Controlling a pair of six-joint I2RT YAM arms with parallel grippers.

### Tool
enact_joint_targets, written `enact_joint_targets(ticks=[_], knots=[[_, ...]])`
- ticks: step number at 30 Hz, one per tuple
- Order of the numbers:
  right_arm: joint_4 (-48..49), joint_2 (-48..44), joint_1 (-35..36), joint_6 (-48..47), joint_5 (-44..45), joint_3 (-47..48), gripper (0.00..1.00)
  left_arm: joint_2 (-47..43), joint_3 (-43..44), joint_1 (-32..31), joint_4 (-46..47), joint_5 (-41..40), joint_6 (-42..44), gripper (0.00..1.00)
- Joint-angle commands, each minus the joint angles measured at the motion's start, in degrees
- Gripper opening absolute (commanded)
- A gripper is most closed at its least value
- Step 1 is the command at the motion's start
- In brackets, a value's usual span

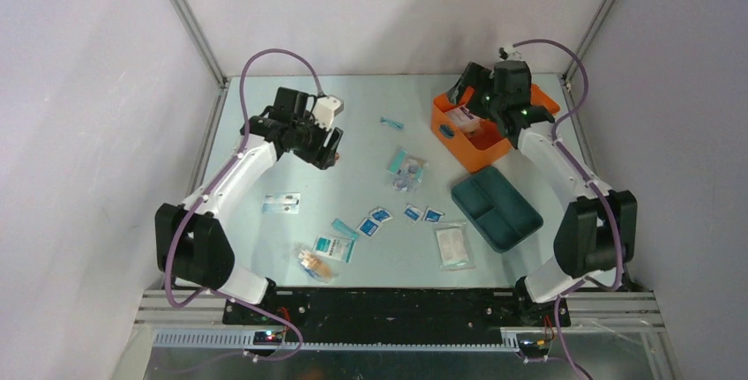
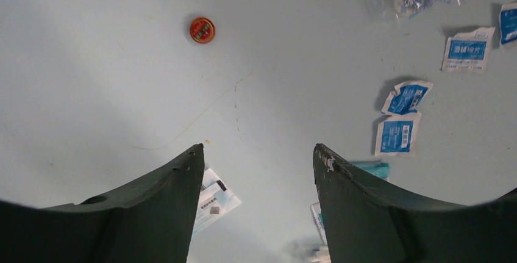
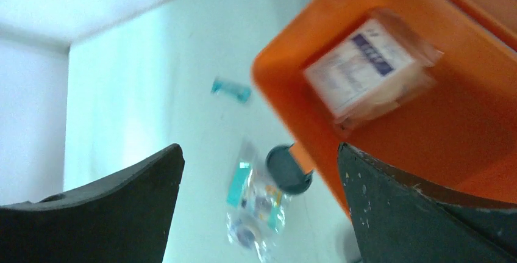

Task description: Organize the medicine kit

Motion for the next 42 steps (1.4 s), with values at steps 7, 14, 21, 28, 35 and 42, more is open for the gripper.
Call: enact_joint_targets(ticks=[7,14,21,28,35,42], knots=[[0.3,-7.5,1.6,-47.4,-47.0,-9.4,0.88,-4.5,-7.6,2.0,1.9,6.1,-3.3,0.69],[-2.9,-0.3,9.2,-61.2,-45.2,-6.7,0.57,-5.9,-8.8,2.1,3.6,5.8,-3.9,0.69],[-3.6,7.6,12.7,-68.4,-42.9,-4.1,0.52,-7.3,-9.7,2.0,4.6,6.5,-3.4,0.70],[-12.9,10.0,13.3,-78.5,-43.5,-1.6,0.47,-8.3,-11.5,2.1,4.8,5.8,-1.2,0.70],[-17.6,6.8,13.1,-77.7,-42.8,-6.1,0.58,-11.7,-15.6,2.7,0.6,8.3,11.5,0.69],[-13.0,6.0,12.5,-71.7,-39.6,-10.4,0.75,-15.3,-20.5,3.1,-5.1,7.3,29.9,0.69]])
